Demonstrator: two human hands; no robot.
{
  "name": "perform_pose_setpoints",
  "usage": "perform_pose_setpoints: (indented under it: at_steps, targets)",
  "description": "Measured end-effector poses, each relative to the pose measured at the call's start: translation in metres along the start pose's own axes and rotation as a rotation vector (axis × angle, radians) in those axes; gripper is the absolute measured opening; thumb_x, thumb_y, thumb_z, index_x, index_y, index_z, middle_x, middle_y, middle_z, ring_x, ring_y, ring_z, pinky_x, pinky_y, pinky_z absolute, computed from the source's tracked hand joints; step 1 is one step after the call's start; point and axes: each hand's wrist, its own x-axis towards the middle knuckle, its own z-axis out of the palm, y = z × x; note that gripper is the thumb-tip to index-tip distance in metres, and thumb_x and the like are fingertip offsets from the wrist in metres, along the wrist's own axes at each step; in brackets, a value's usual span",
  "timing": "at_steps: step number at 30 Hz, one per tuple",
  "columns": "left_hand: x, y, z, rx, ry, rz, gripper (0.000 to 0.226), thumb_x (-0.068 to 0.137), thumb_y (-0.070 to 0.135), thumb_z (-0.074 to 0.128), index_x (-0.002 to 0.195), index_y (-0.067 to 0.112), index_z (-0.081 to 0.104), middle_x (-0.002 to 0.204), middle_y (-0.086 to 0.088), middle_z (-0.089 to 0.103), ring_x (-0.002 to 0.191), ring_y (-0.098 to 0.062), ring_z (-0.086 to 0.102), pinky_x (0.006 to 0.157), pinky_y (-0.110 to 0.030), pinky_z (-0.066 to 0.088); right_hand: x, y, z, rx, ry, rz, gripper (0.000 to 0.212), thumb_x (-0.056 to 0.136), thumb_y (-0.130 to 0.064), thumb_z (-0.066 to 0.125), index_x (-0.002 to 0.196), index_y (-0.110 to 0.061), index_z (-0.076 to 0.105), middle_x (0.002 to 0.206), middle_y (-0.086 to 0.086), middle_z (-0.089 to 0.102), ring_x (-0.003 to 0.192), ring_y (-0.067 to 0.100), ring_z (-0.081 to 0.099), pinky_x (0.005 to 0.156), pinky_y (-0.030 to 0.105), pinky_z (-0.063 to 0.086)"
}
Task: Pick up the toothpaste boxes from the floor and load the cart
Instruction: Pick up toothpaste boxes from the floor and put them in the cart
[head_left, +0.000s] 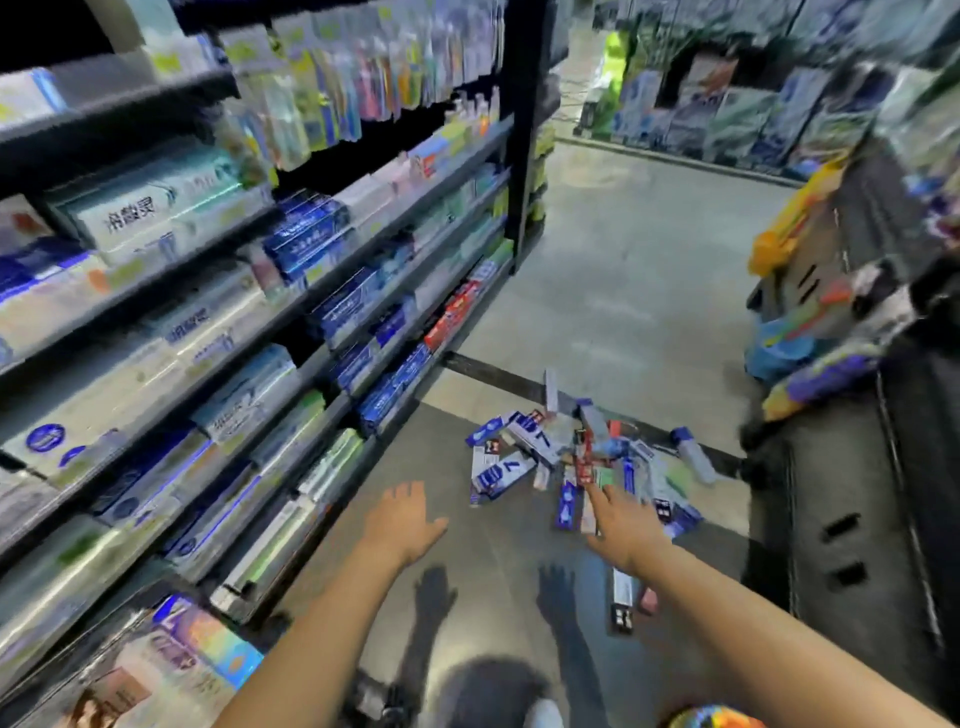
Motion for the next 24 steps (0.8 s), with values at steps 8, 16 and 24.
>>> perform_pose_setpoints:
  at_steps: [8, 16, 24]
  targets:
    - [0.094, 0.056, 0.0, -0.019, -0.17, -0.042, 0.062, 0.094, 0.039, 0.049, 0.14, 0.001, 0.031, 0.143, -0.019, 0.041, 0.132, -0.034, 0.038, 0.107, -0.037, 0.032, 0.082, 0.065, -0.01, 0.045, -0.083, 0.099, 0.077, 0.092, -0.044, 0.05, 0.151, -0.015, 0.011, 0.149, 0.01, 0.033, 0.134, 0.03, 0.037, 0.112, 0.049, 0.024]
    - [0.243, 0.059, -0.014, -0.041, -0.272, -0.073, 0.059, 0.09, 0.036, 0.052, 0.137, 0.006, 0.035, 0.139, -0.015, 0.045, 0.128, -0.03, 0.044, 0.102, -0.037, 0.039, 0.209, 0.07, -0.03, 0.144, -0.196, 0.086, 0.071, 0.092, -0.037, 0.053, 0.149, -0.011, 0.018, 0.143, 0.011, 0.039, 0.126, 0.031, 0.046, 0.104, 0.039, 0.039]
    - [0.398, 0.073, 0.033, -0.026, -0.352, -0.075, 0.059, 0.089, 0.036, 0.052, 0.139, 0.013, 0.032, 0.13, -0.012, 0.053, 0.119, -0.031, 0.051, 0.091, -0.036, 0.044, 0.372, 0.095, -0.008, 0.223, -0.302, 0.113, 0.063, 0.093, -0.036, 0.051, 0.145, -0.011, 0.024, 0.138, 0.012, 0.044, 0.122, 0.031, 0.049, 0.093, 0.037, 0.042]
